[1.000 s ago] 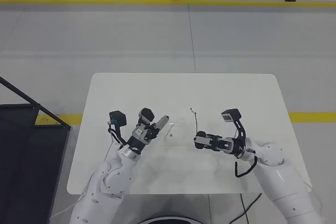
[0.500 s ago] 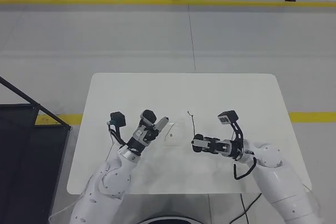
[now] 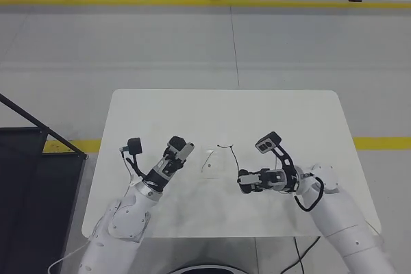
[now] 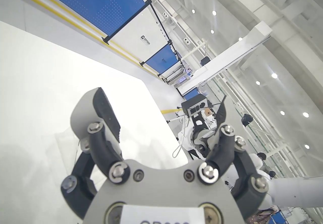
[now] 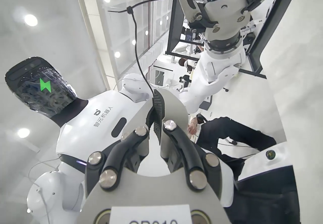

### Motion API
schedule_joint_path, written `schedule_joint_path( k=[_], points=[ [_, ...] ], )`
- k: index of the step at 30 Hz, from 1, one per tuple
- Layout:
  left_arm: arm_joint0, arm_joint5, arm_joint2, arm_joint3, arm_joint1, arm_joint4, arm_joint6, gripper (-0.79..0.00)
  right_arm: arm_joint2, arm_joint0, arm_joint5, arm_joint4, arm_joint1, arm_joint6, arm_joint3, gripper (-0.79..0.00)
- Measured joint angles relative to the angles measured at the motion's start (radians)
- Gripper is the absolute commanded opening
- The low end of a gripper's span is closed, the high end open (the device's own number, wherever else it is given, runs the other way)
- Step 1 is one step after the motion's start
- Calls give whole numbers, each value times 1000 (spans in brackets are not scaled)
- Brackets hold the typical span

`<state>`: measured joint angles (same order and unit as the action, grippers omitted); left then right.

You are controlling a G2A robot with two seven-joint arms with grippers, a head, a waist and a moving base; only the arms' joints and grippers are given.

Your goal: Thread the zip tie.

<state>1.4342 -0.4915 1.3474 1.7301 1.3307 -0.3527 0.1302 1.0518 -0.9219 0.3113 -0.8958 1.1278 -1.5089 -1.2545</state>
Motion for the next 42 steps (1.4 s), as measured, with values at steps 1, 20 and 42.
schedule_joint_path(
  k=[1,20,42],
  points=[
    [0,0,0,0,0,0,-1,0,2,5,13,26,0,13,6,-785],
    [21,-8,-3,39,-7,1,45,0,99,-223,420,1073,-11,907,-255,-785],
    [22,23,-33,56,-11,47,117,0,115,-345,257,1572,3,1351,-409,-785]
  ],
)
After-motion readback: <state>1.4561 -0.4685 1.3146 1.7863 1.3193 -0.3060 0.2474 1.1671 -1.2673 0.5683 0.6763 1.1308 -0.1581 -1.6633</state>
